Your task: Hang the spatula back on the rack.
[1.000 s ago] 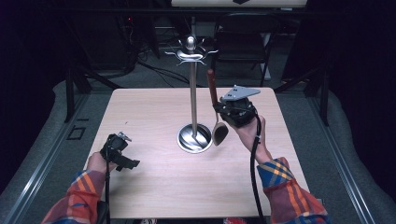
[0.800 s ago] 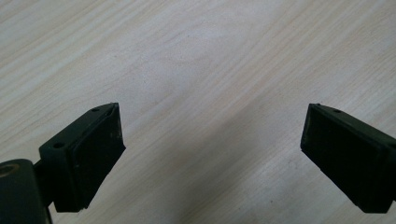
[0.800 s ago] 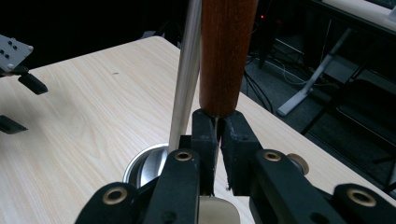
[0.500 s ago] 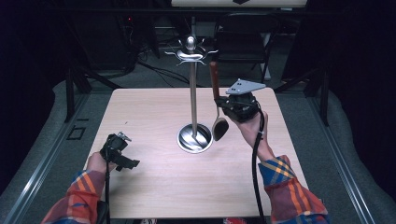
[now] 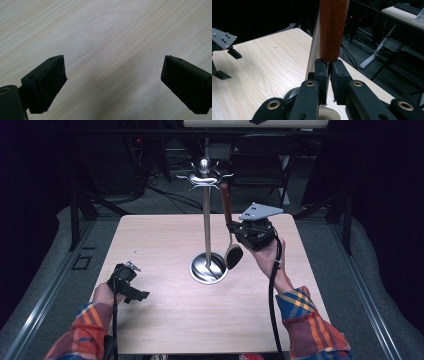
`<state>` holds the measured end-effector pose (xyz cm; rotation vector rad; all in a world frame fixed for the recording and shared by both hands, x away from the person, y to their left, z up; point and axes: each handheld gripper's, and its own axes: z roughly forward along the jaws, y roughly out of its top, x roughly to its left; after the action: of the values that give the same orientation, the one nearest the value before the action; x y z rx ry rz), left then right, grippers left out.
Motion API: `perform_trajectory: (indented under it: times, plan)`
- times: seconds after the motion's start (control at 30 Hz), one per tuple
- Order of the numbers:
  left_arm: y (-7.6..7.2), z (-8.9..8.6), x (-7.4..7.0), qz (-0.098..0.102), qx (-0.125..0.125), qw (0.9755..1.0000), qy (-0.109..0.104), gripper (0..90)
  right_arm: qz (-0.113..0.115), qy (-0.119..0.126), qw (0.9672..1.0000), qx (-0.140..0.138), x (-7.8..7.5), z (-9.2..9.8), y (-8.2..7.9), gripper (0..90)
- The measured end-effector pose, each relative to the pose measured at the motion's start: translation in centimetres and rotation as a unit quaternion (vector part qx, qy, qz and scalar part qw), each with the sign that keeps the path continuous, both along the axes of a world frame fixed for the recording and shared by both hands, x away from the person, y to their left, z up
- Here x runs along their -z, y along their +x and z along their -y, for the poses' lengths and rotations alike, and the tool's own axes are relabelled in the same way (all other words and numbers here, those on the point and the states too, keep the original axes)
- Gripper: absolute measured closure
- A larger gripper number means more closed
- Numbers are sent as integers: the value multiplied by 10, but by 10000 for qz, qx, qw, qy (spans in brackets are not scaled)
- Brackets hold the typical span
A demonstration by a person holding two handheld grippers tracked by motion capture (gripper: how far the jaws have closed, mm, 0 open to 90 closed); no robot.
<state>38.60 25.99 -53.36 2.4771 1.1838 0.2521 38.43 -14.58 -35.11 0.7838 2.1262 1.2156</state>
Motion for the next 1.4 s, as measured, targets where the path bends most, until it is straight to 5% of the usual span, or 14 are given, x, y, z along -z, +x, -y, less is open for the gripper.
perform_trajectory:
  times: [1.4]
  plan:
    - [0, 1, 1, 10, 9, 10000, 2, 59, -73, -33, 10000, 37, -1, -12, 11, 840]
